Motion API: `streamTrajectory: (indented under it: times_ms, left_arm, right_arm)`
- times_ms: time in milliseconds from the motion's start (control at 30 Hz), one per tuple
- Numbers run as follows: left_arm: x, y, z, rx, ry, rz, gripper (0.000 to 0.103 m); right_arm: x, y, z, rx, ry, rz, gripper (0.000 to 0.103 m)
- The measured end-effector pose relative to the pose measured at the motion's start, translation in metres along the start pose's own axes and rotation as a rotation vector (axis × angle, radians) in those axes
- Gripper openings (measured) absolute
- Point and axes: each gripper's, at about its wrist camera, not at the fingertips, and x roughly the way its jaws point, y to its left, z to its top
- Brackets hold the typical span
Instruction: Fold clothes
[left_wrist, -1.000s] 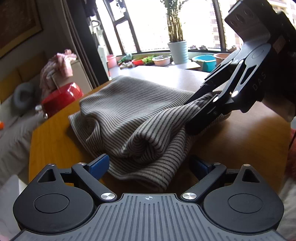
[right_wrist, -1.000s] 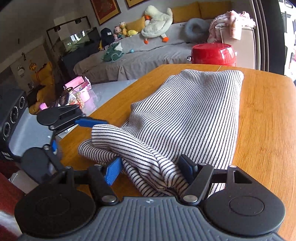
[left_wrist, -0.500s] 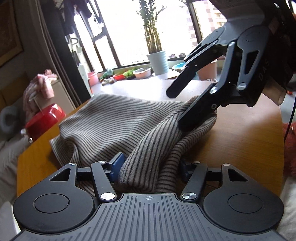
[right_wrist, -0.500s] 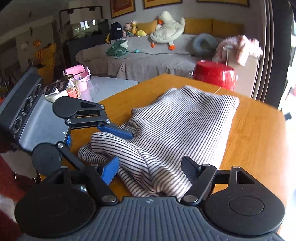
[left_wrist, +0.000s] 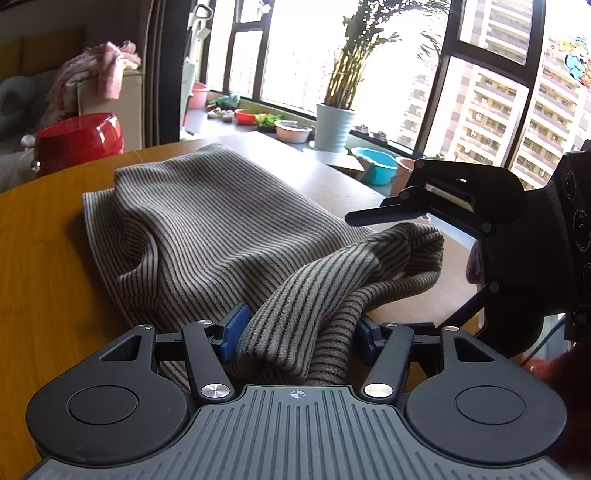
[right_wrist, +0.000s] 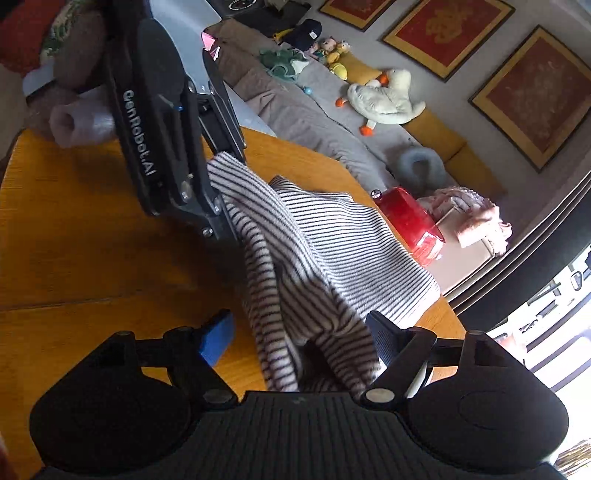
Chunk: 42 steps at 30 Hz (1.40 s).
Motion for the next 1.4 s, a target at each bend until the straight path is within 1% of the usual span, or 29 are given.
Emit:
streamTrajectory:
  times_ms: [33,67,133,233,267,300,333,400,433,533,600,667,733,800,833,933,967,1033,1100,1133,1200,1233,1300,1367,1400]
  left_arm:
    - [0.0,-0.001,-0.001,-0.002,-0.001,0.0,0.064]
    - [-0.001,-0.001,-0.002,-0.004,-0.001,-0.001,0.064]
    - [-0.001,0.0,-0.002,-0.009,-0.002,-0.004,0.064]
    - [-0.001,0.001,-0.001,-0.014,-0.005,-0.006,0.064]
    - [-0.002,0.002,-0.001,-0.015,-0.005,-0.003,0.064]
    - [-0.003,0.002,-0.002,-0.018,-0.003,0.002,0.065]
    - [-0.008,0.001,-0.003,-0.021,-0.002,0.003,0.067]
    - [-0.023,0.003,-0.006,-0.029,-0.01,0.001,0.076]
    - [-0.033,0.006,-0.006,-0.039,-0.022,-0.001,0.082]
    - [-0.062,0.019,-0.004,-0.087,-0.08,0.005,0.082]
    - [-0.079,0.033,0.009,-0.144,-0.149,0.023,0.082]
    - [-0.08,0.042,0.024,-0.179,-0.195,0.029,0.077]
    - [-0.066,0.049,0.039,-0.183,-0.205,0.008,0.073]
    - [-0.042,0.054,0.043,-0.177,-0.15,-0.016,0.067]
    - [-0.03,0.056,0.045,-0.175,-0.122,-0.028,0.065]
    - [0.006,0.064,0.05,-0.166,-0.038,-0.064,0.062]
    - [0.018,0.066,0.051,-0.164,-0.011,-0.076,0.063]
    - [0.026,0.078,0.046,-0.203,0.015,-0.113,0.064]
    - [0.032,0.09,0.039,-0.248,0.035,-0.148,0.065]
    - [0.033,0.092,0.038,-0.243,0.034,-0.153,0.065]
    - [0.034,0.095,0.036,-0.233,0.032,-0.162,0.065]
    - [0.035,0.097,0.035,-0.227,0.031,-0.167,0.064]
    - [0.036,0.099,0.035,-0.217,0.033,-0.178,0.063]
    - [0.037,0.106,0.035,-0.246,0.033,-0.195,0.059]
    - [0.038,0.109,0.035,-0.261,0.033,-0.202,0.058]
  right_arm:
    - [0.002,0.001,0.001,-0.012,-0.002,-0.005,0.065]
    - [0.003,0.003,0.002,-0.021,0.0,-0.007,0.062]
    - [0.005,0.007,0.003,-0.04,0.004,-0.006,0.057]
    - [0.006,0.011,0.002,-0.064,0.008,-0.013,0.053]
    - [0.006,0.011,0.002,-0.061,0.012,-0.01,0.048]
    - [0.007,0.009,0.002,-0.033,0.019,0.005,0.046]
    - [0.008,0.006,0.003,0.002,0.028,0.023,0.041]
    - [0.009,-0.009,0.006,0.124,0.055,0.087,0.039]
    - [0.01,-0.016,0.006,0.181,0.068,0.117,0.038]
    - [0.008,-0.032,0.005,0.298,0.092,0.176,0.035]
    - [0.002,-0.037,0.007,0.329,0.109,0.216,0.032]
    - [-0.01,-0.039,0.01,0.343,0.121,0.263,0.031]
    - [-0.025,-0.041,0.015,0.345,0.127,0.314,0.03]
    - [-0.051,-0.044,0.024,0.341,0.119,0.345,0.029]
    - [-0.065,-0.048,0.028,0.339,0.11,0.344,0.029]
    - [-0.103,-0.072,0.044,0.334,0.064,0.289,0.028]
    - [-0.11,-0.082,0.049,0.333,0.047,0.274,0.028]
    - [-0.114,-0.104,0.058,0.345,0.015,0.25,0.028]
    - [-0.096,-0.123,0.063,0.352,0.006,0.265,0.028]
    - [-0.086,-0.133,0.065,0.355,0.003,0.274,0.028]
    - [-0.052,-0.147,0.063,0.366,0.016,0.318,0.028]
    - [-0.035,-0.153,0.057,0.387,0.031,0.342,0.028]
    - [0.017,-0.168,0.048,0.437,0.076,0.405,0.029]
    - [0.056,-0.173,0.032,0.505,0.12,0.465,0.033]
    - [0.072,-0.174,0.024,0.545,0.136,0.477,0.034]
